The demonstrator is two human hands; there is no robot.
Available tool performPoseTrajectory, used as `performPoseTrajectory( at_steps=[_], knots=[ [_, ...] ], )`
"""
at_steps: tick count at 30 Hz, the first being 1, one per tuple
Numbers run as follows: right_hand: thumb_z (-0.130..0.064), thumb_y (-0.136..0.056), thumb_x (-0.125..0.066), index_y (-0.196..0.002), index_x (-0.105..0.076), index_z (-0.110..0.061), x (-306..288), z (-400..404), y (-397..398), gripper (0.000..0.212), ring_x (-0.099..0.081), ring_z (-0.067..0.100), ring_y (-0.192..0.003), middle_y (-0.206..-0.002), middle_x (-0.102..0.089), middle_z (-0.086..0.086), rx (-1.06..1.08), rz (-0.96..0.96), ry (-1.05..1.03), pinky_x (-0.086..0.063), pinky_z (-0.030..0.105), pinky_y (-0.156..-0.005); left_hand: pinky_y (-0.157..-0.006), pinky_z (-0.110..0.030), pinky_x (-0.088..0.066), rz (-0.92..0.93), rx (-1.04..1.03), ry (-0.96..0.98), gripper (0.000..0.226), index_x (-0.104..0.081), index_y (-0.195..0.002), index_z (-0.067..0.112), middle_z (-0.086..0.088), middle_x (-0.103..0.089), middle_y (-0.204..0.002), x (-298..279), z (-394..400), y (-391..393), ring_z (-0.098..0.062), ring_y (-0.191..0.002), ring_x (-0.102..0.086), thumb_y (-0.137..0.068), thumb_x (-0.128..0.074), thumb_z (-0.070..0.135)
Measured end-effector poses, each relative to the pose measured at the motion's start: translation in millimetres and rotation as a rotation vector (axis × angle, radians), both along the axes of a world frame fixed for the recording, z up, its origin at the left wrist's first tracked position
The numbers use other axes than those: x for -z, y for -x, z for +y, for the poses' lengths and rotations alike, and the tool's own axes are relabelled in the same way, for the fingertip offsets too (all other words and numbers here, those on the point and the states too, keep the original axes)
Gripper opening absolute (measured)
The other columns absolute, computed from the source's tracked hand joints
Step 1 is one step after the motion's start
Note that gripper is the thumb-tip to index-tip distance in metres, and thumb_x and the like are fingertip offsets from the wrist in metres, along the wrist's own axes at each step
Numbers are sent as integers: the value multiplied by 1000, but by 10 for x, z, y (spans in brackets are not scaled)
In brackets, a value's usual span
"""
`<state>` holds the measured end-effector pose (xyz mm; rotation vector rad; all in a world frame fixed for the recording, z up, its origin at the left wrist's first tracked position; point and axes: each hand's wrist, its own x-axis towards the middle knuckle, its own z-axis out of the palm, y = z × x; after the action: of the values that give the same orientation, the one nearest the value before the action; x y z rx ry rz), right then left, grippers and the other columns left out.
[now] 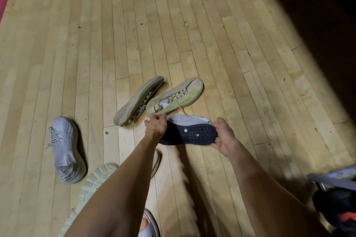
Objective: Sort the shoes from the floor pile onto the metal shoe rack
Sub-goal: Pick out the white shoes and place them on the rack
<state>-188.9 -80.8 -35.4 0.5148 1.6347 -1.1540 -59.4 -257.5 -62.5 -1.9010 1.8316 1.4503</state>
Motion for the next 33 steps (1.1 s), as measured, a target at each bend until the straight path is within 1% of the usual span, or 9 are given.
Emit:
performPoseTrajectory(
  at_steps=[7, 10, 13, 17, 19, 23, 25, 28, 33],
  knots=[
    [-45, -97, -43, -120, -60, -9, 52, 35, -117, 46, -56, 21, -79, -86, -60, 5, 124, 33, -32, -49, 34, -71, -92, -53, -52, -63, -10, 25, 62, -65, -108, -1, -25, -65, -112, 36, -103, -273, -43, -104, -63, -84, -51, 55],
    [-61, -80, -43, -125, -58, -9, 373, 41, -221, 70, -65, 30, -97, -110, -68, 12, 140, -36, -104, -52, 44, -93, -81, -41, -57, -90, -182, 82, 36, -62, -104, 2, -19, -58, -114, 4, -23, -358, -33, -90, -63, -80, -65, 29],
    [-57, -89, -34, -131, -57, -8, 402, 21, -366, 69, -59, 33, -113, -126, -62, 16, 68, -97, -130, -45, 44, -104, -73, -32, -48, 60, -410, 108, 19, -53, -102, 12, -9, -56, -101, -91, 127, -472, -24, -85, -55, -86, -54, 2],
    [-51, -98, -28, -122, -64, -7, 137, -43, -506, 62, -59, 30, -102, -108, -66, 16, -70, -113, -61, -45, 39, -100, -55, -28, -43, 290, -643, -2, 31, -56, -89, 19, -12, -59, -87, -144, 192, -590, -20, -64, -50, -84, -51, -11],
    [-53, -100, -28, -129, -59, -9, 92, -1, -521, 61, -57, 28, -104, -121, -65, 15, -89, -128, 2, -43, 39, -101, -55, -31, -44, 413, -705, -133, 32, -56, -88, 19, -12, -59, -82, -257, 138, -546, -21, -61, -50, -87, -50, -13],
    [-55, -99, -32, -132, -57, -16, -86, 220, -613, 57, -59, 22, -109, -135, -58, 9, -112, -87, 110, -44, 37, -99, -74, -39, -53, 625, -587, -365, 26, -54, -104, 15, -12, -60, -95, -608, 142, -315, -24, -77, -59, -94, -49, -9],
    [-55, -97, -39, -127, -61, -15, -194, 395, -703, 55, -64, 23, -106, -124, -66, 8, -130, -16, 108, -47, 39, -101, -76, -38, -55, 654, -510, -421, 26, -55, -110, 11, -13, -60, -95, -777, 209, -212, -24, -79, -60, -95, -48, -9],
    [-44, -96, -51, -111, -68, -12, -558, 660, -774, 39, -70, 18, -93, -99, -75, 3, -108, 164, 101, -52, 29, -81, -75, -37, -59, 680, -338, -484, 43, -44, -136, 1, -13, -61, -98, -1026, 367, -82, -25, -85, -62, -94, -49, -7],
    [-32, -96, -58, -105, -72, -10, -1268, 1112, -764, 27, -66, 16, -90, -98, -73, 1, -32, 349, 119, -51, 30, -87, -76, -34, -58, 782, -233, -574, 26, -53, -113, 11, -13, -62, -101, -1676, 847, 142, -24, -87, -62, -96, -47, -8]
  ],
)
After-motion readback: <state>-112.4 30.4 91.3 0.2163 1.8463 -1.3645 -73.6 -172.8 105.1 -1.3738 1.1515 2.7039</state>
